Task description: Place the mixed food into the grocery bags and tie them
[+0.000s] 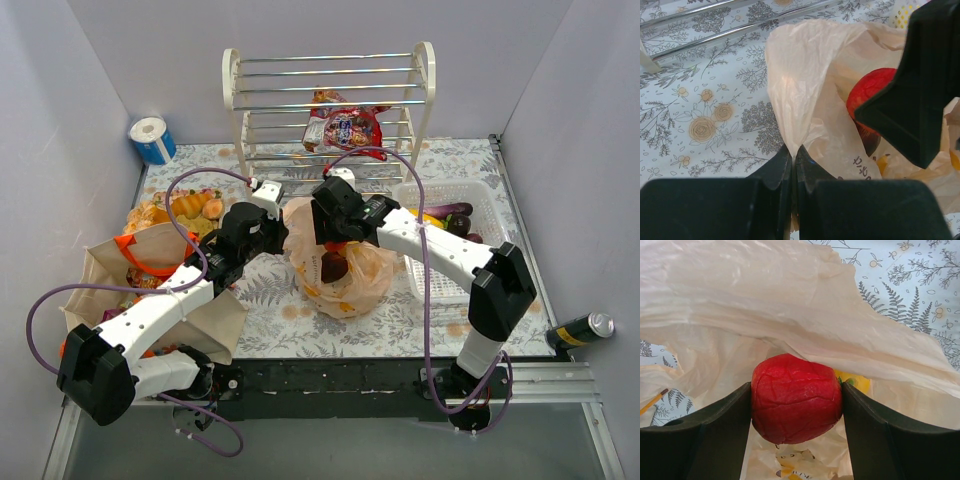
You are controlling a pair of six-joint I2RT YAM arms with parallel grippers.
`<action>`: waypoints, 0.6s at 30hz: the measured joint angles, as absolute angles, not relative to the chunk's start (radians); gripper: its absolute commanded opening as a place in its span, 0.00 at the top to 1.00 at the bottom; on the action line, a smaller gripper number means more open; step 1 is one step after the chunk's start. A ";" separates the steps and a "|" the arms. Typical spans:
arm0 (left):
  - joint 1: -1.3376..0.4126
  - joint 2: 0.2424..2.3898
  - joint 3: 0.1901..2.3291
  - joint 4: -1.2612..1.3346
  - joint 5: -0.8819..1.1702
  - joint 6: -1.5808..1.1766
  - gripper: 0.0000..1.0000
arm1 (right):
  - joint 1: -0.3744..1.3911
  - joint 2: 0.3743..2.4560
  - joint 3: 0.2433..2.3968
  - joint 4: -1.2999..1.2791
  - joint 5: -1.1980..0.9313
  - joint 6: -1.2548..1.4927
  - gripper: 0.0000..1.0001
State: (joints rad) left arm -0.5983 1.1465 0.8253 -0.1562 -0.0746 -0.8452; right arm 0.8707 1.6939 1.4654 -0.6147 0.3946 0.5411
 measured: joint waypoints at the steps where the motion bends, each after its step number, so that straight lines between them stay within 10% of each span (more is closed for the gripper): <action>1: -0.598 1.147 0.825 -0.156 -0.075 -0.845 1.00 | 0.871 1.707 1.470 -0.612 0.389 0.540 0.28; 8: -0.598 1.146 0.825 -0.156 -0.074 -0.845 1.00 | 0.871 1.729 1.478 -0.611 0.396 0.519 0.06; 18: -0.598 1.141 0.825 -0.157 -0.074 -0.846 1.00 | 0.873 1.527 1.351 -0.558 0.419 0.483 0.11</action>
State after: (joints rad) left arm -0.5983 1.1412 0.8253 -0.1570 -0.0742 -0.8455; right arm 0.8726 1.5269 1.3510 -0.5575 0.4191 0.4828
